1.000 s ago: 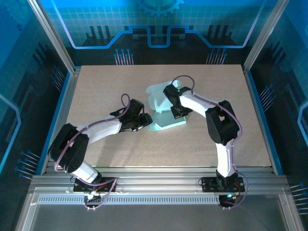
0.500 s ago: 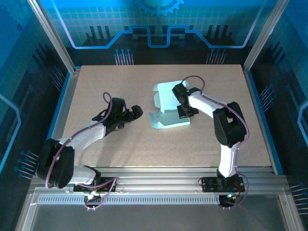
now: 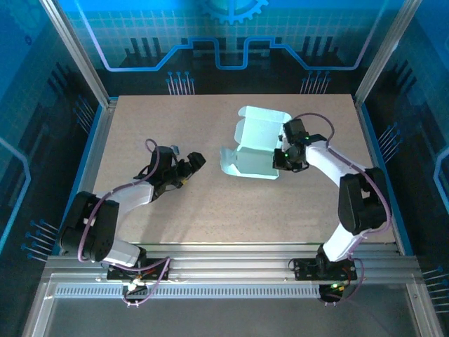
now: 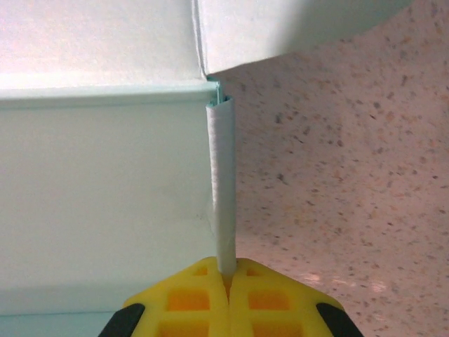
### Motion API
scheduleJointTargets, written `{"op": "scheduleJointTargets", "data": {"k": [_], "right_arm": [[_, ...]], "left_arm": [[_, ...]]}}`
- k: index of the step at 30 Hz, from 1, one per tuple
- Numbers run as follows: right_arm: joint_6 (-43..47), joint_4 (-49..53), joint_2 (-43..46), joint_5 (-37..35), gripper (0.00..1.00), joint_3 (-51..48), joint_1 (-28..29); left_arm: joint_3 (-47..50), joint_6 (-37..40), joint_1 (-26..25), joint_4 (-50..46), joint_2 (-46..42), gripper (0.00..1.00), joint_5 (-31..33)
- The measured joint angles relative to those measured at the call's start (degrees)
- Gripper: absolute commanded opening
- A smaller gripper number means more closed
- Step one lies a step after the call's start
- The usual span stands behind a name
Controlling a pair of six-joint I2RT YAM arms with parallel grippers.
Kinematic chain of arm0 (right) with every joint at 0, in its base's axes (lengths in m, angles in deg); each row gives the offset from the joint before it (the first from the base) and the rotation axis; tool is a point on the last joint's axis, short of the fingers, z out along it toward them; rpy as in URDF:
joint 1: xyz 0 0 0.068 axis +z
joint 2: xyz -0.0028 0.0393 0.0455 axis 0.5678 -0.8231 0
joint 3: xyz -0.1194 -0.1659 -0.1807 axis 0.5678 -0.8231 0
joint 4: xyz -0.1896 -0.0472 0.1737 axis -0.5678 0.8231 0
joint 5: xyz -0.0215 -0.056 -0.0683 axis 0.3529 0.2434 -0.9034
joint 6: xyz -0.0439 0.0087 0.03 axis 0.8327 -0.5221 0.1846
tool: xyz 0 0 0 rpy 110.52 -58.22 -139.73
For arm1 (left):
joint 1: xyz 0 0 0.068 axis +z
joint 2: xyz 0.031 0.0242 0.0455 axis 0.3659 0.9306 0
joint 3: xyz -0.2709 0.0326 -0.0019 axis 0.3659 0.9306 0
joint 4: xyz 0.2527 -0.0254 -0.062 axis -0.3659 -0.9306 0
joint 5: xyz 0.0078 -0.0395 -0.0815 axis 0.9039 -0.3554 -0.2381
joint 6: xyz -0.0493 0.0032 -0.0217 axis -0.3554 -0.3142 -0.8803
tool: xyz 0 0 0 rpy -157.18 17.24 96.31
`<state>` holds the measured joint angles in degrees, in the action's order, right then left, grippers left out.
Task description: Fold the paper box
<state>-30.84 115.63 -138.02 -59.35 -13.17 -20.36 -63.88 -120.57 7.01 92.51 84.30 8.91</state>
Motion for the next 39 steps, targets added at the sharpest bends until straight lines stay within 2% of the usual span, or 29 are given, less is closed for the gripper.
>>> {"op": "scheduleJointTargets", "data": {"k": [6, 12, 15, 19, 21, 23, 32, 39], "right_arm": [[-0.79, -4.83, 4.31, 8.31, 0.00, -2.05, -0.44], [-0.76, -8.04, 4.92, 14.73, 0.00, -2.91, -1.01], [-0.92, -9.05, 4.98, 16.98, 0.00, -3.72, -1.90], [-1.25, -9.38, 4.98, 18.91, 0.00, -4.28, -2.71], [-1.44, -9.60, 4.98, 19.71, 0.00, -4.44, -2.89], [-1.62, -9.90, 4.98, 20.57, 0.00, -4.46, -3.06], [-2.23, -11.21, 4.98, 23.89, 0.00, -4.50, -3.32], [-2.32, -11.13, 4.98, 22.67, 0.00, -4.50, -3.41]], "left_arm": [[0.57, -5.07, 0.00, 14.99, 4.66, 0.90, -7.52], [3.17, -11.15, 0.00, 32.39, 8.07, 0.91, -14.47], [3.82, -13.46, 0.00, 38.07, 9.01, 0.92, -16.22], [4.46, -14.99, -0.02, 42.16, 9.07, 0.96, -17.33], [4.48, -15.72, -0.04, 43.28, 9.07, 0.89, -17.84], [4.48, -15.82, -0.20, 44.24, 9.07, 0.88, -18.49], [3.98, -15.82, -2.86, 47.50, 9.07, 0.91, -21.33], [3.85, -15.58, -2.75, 49.59, 8.87, 0.93, -21.22]]}}
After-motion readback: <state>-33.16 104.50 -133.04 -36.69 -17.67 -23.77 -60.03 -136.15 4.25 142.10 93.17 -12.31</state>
